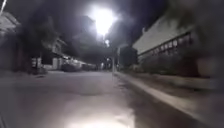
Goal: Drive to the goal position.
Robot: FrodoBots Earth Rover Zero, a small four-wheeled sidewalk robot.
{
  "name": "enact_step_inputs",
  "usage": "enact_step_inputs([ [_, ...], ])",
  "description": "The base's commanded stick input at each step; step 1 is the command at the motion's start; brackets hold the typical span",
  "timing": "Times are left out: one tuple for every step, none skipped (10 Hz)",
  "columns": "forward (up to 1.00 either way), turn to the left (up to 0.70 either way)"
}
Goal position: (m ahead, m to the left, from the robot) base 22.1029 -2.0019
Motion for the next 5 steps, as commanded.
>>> enact_step_inputs([
  [0.7,0.0],
  [0.7,0.0],
  [0.7,0.0],
  [0.7,0.0],
  [0.7,0.0],
])
